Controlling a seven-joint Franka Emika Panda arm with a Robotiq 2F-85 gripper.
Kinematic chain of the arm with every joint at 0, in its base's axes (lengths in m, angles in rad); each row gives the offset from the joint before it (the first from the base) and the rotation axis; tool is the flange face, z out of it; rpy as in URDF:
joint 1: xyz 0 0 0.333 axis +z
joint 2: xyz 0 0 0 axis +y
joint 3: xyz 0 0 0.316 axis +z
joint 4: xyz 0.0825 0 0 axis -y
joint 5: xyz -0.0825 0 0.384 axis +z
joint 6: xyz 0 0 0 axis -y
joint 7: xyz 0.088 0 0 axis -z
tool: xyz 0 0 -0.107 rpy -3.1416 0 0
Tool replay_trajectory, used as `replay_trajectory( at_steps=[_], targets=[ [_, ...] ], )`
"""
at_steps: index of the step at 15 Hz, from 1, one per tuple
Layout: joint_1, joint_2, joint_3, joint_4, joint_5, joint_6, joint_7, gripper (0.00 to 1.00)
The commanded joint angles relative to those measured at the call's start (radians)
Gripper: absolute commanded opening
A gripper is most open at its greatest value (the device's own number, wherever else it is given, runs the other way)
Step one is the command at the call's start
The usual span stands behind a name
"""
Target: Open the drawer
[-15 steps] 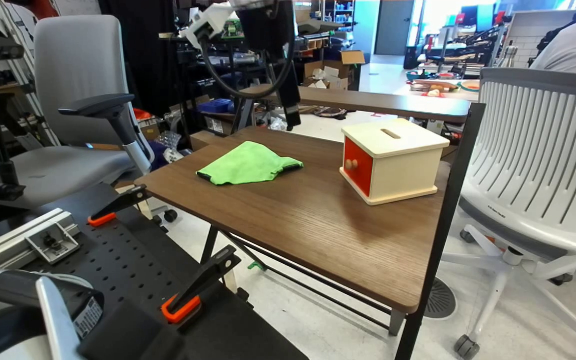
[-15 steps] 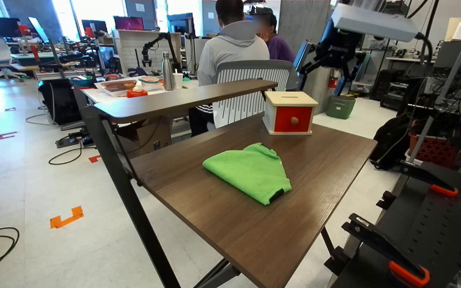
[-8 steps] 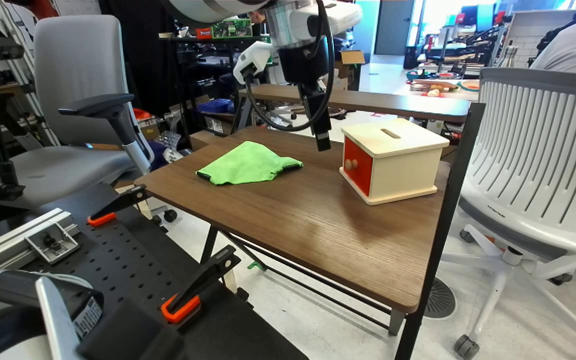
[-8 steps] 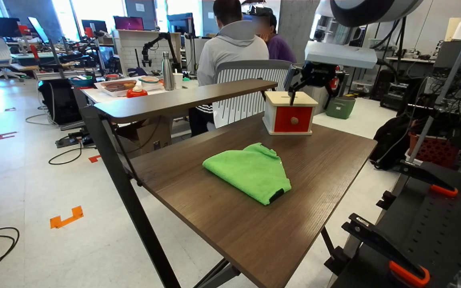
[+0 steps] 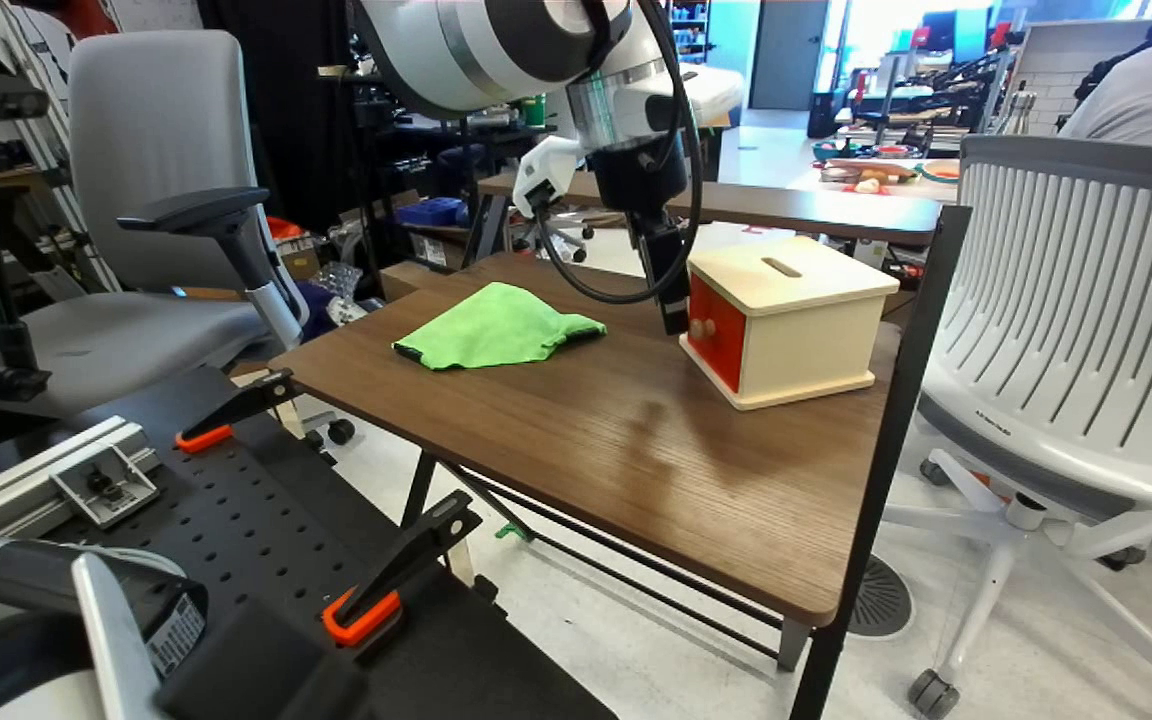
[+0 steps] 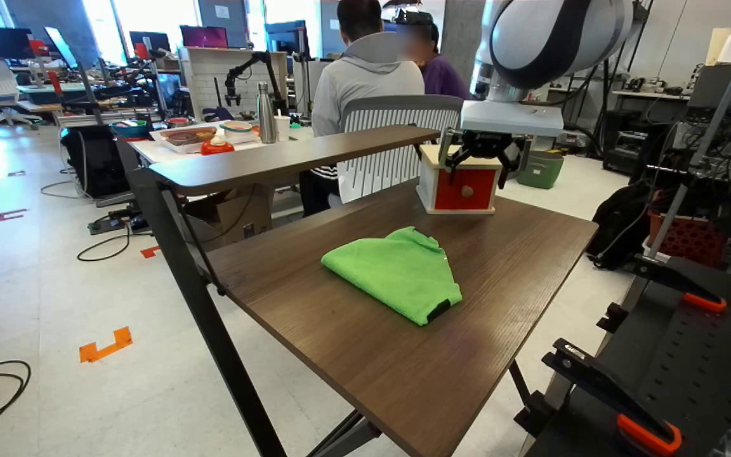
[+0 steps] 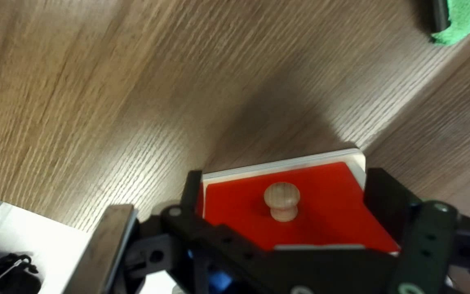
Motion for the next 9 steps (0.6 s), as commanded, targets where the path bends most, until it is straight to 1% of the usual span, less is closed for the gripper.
replay_trajectory(
  at_steps=[1, 7, 8, 9],
  targets=[
    [0.036, 0.062, -0.044, 0.063, 0.009, 0.025, 0.023, 1.0],
    [0.058, 0.121, -0.077, 0.116, 0.006, 0.022, 0.036, 1.0],
    [0.057, 0.128, -0.076, 0.121, 0.009, 0.02, 0.033, 0.97],
    [0.061, 0.132, -0.079, 0.124, 0.008, 0.021, 0.033, 0.74]
  ],
)
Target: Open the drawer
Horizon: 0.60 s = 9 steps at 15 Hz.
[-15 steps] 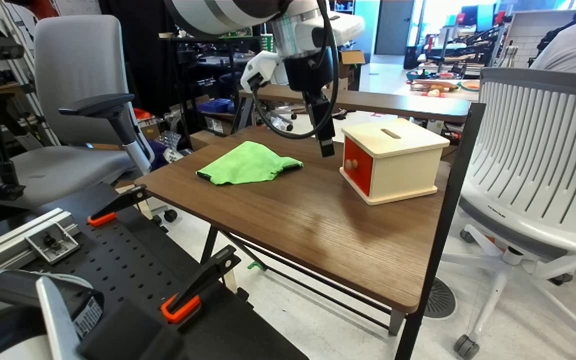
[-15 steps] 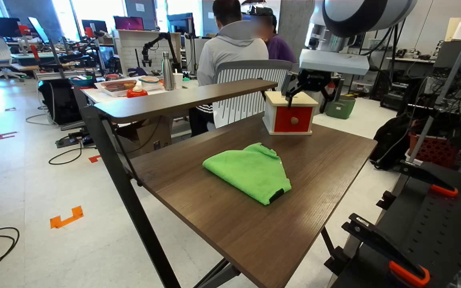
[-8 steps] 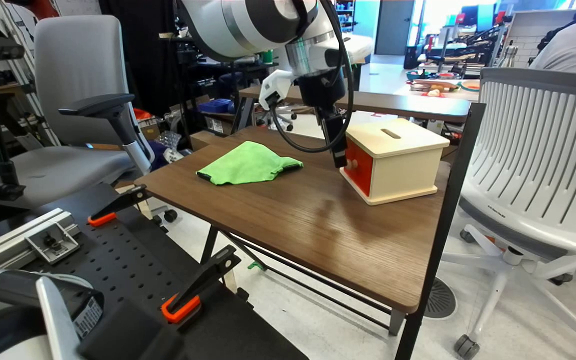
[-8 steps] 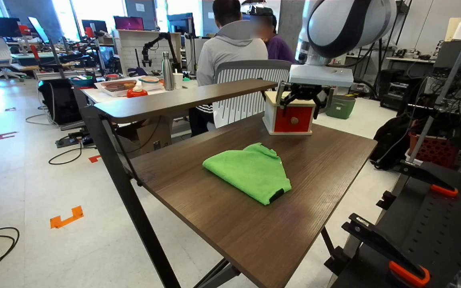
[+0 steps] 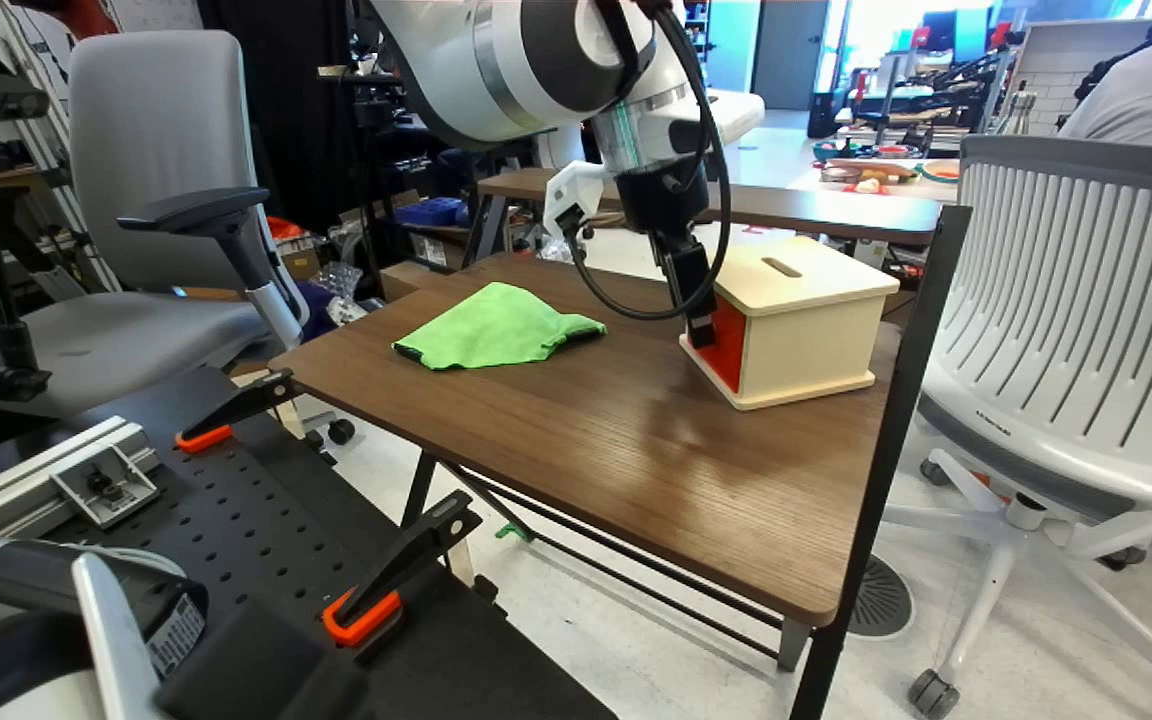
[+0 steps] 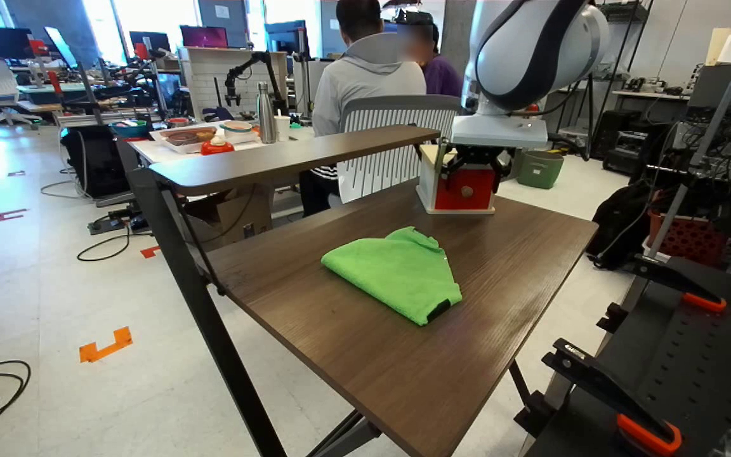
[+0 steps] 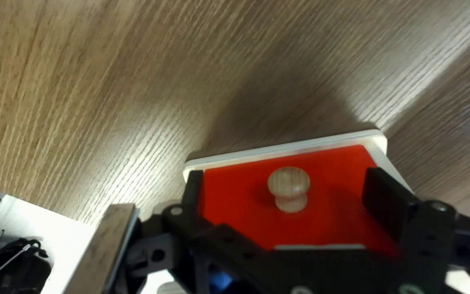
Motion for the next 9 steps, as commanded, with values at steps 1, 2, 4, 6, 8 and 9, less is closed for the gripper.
replay_trajectory(
  at_steps=[1, 2, 4, 6, 8, 9],
  targets=[
    [0.032, 0.041, -0.033, 0.035, 0.004, 0.019, 0.015, 0.72],
    [0.035, 0.044, -0.037, 0.035, 0.002, 0.022, 0.014, 0.68],
    [0.04, 0.047, -0.042, 0.036, 0.003, 0.016, 0.011, 0.53],
    [0.045, 0.049, -0.047, 0.036, 0.003, 0.014, 0.01, 0.38],
    [0.046, 0.049, -0.049, 0.035, 0.003, 0.012, 0.009, 0.23],
    [0.046, 0.048, -0.05, 0.034, 0.002, 0.008, 0.008, 0.14]
  ],
)
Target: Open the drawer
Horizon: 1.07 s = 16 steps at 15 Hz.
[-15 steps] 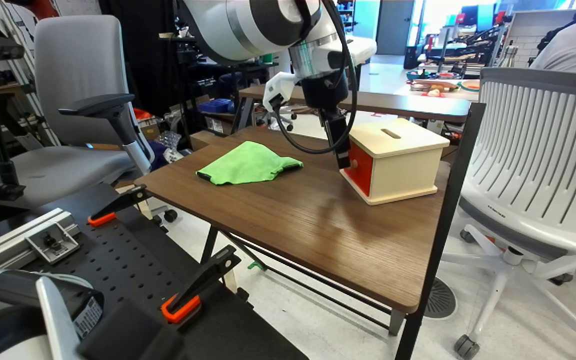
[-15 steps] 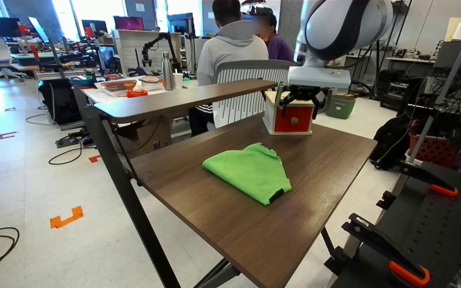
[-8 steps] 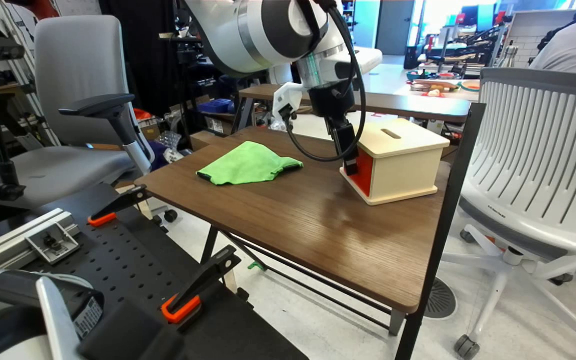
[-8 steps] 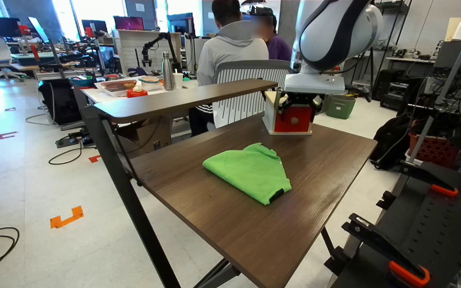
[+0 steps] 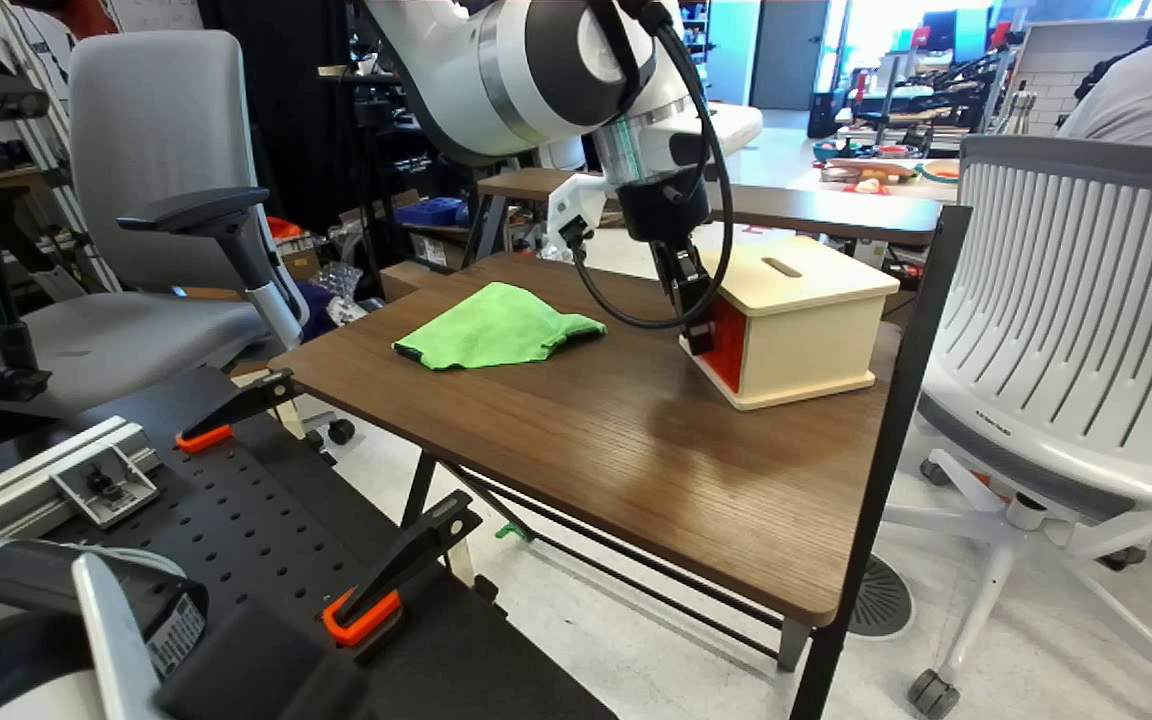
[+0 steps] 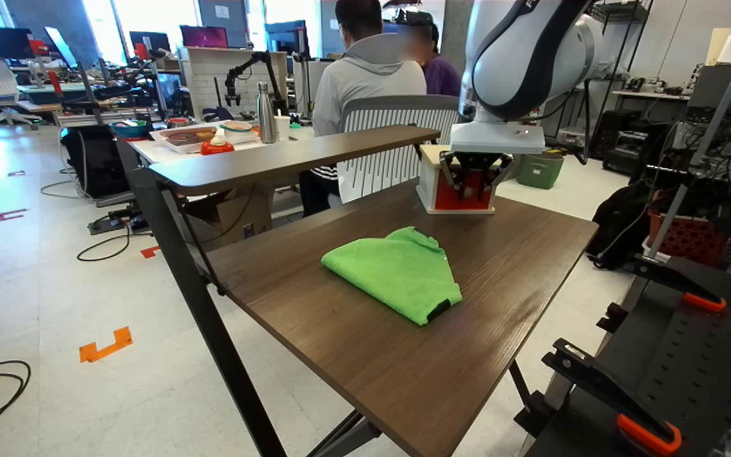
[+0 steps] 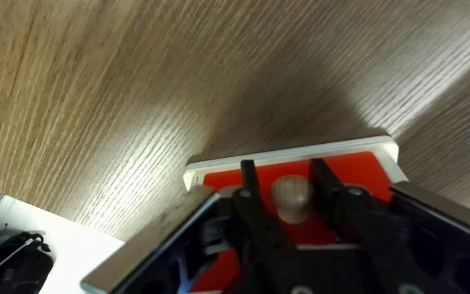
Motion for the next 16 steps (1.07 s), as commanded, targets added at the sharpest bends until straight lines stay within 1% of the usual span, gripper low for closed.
replay_trajectory(
  at_steps=[1, 2, 3, 10, 16],
  targets=[
    [0.025, 0.016, -0.026, 0.015, 0.001, 0.007, 0.006, 0.08],
    [0.028, 0.014, -0.027, 0.011, -0.001, 0.006, 0.005, 0.02],
    [0.03, 0.01, -0.027, 0.005, -0.002, 0.002, 0.003, 0.07],
    [0.031, -0.049, -0.004, -0.062, -0.005, -0.028, -0.035, 0.07],
    [0.005, -0.143, 0.05, -0.175, 0.01, -0.036, -0.117, 0.07]
  ],
)
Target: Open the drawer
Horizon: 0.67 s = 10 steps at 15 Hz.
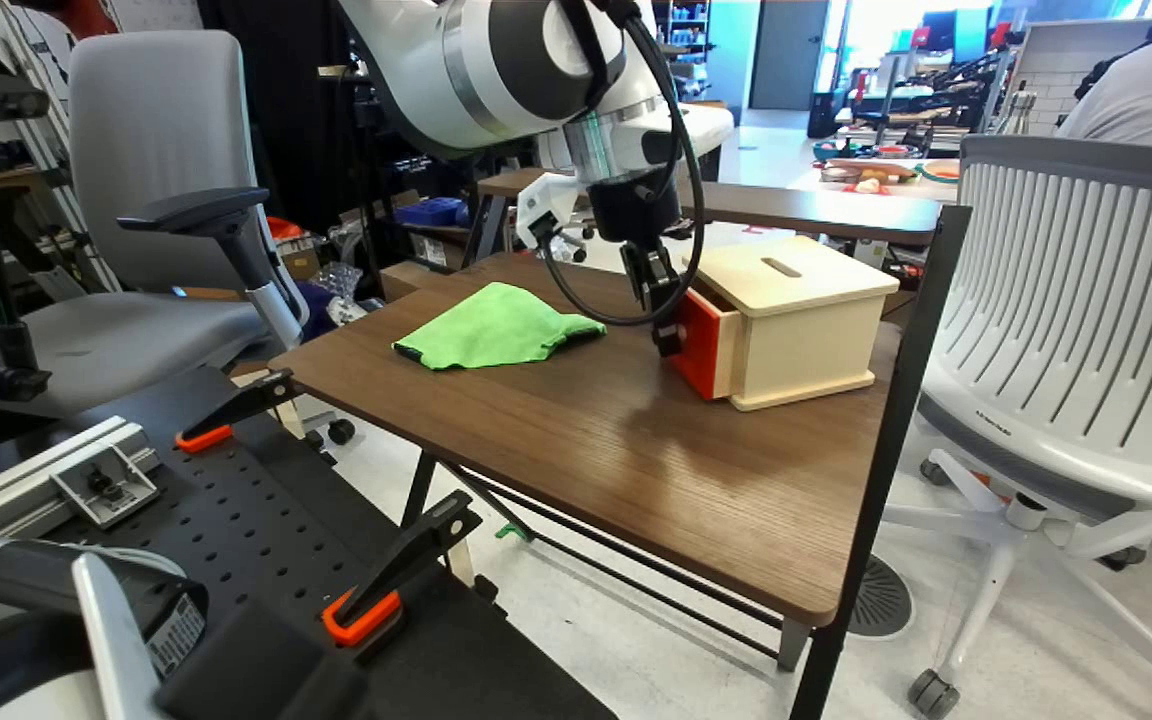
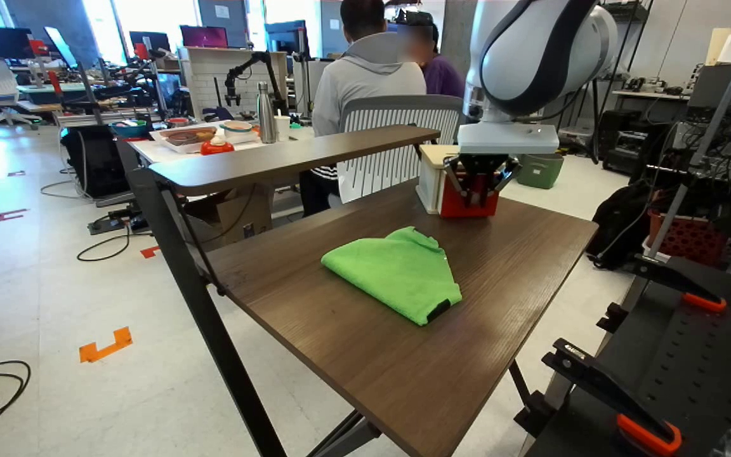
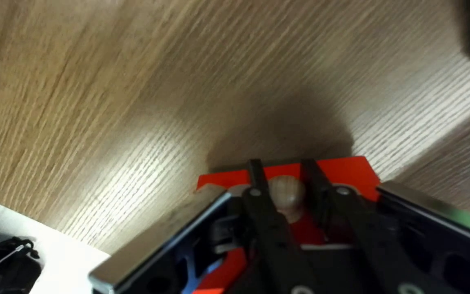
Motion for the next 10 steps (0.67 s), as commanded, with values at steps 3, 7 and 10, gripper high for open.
replay_trajectory(
  at_steps=[3, 7, 10],
  targets=[
    [-0.023, -0.117, 0.054, -0.131, 0.018, -0.028, -0.101, 0.07],
    [-0.054, -0.148, 0.086, -0.161, 0.047, -0.035, -0.146, 0.07],
    [-0.086, -0.153, 0.118, -0.167, 0.082, -0.041, -0.194, 0.07]
  ],
)
